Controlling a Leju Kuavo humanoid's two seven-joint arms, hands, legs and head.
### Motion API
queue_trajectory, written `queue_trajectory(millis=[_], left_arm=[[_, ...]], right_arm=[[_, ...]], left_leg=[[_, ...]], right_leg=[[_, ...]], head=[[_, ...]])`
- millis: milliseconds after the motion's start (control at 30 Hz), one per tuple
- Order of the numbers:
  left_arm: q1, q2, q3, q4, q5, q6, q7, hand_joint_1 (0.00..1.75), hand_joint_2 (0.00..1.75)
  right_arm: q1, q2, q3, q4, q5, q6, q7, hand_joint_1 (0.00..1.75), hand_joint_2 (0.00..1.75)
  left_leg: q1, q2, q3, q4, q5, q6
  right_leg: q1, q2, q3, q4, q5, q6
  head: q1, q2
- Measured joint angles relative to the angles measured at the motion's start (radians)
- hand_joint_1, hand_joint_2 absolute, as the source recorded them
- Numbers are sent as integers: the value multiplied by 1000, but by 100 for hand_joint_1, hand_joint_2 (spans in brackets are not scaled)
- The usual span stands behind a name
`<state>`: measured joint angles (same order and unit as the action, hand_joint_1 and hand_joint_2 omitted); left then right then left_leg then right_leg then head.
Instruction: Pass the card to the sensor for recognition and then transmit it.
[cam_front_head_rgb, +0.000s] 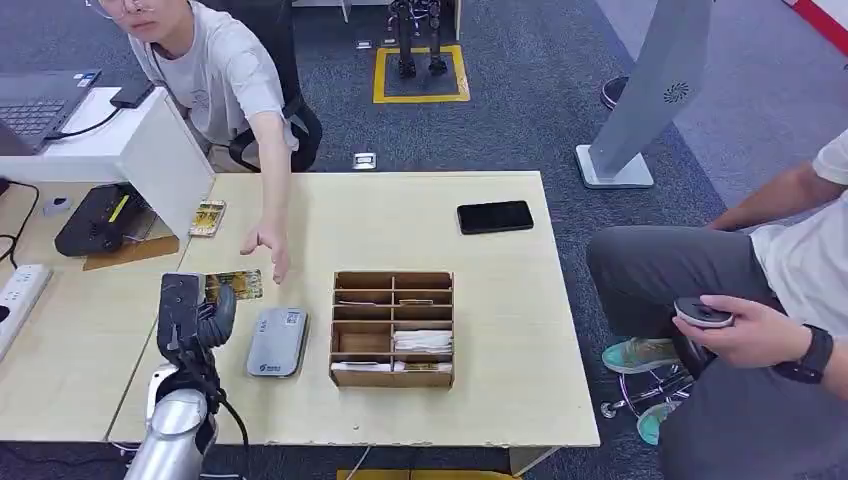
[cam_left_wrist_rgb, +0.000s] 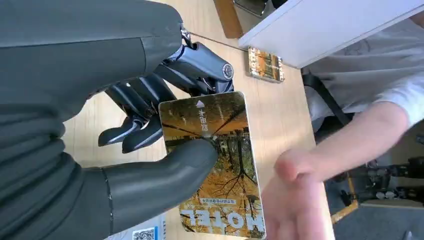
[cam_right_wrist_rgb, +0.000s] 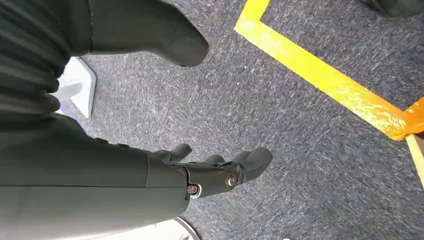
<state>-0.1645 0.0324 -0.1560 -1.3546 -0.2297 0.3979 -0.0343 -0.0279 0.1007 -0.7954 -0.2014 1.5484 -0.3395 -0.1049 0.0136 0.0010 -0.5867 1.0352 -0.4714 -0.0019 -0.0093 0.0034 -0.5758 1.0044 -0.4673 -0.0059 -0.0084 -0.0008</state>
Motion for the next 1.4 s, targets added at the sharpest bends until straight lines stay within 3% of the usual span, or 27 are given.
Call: queue_trajectory(millis=[467,567,767,1400], left_arm=[[11,-19,0,57,-132,-20,13,175,175],[32,-17,0,55,-98,-68,13,175,175],[60,-9,20,33,-52,-95,11,175,175],[81,8,44,22,-45,-105,6,175,175]], right_arm=[[0,2,4,0,0,2,1,0,175],[1,2,4,0,-1,0,0,0,175],[3,2,4,0,-1,1,3,0,175],[4,1,4,0,-1,0,3,0,175]], left_leg=[[0,0,0,0,0,0],[0,0,-1,0,0,0],[0,0,-1,0,0,0],[0,0,-1,0,0,0]], right_leg=[[0,0,0,0,0,0],[0,0,0,0,0,0],[0,0,-1,0,0,0],[0,0,-1,0,0,0]], head=[[0,0],[0,0],[0,0],[0,0]])
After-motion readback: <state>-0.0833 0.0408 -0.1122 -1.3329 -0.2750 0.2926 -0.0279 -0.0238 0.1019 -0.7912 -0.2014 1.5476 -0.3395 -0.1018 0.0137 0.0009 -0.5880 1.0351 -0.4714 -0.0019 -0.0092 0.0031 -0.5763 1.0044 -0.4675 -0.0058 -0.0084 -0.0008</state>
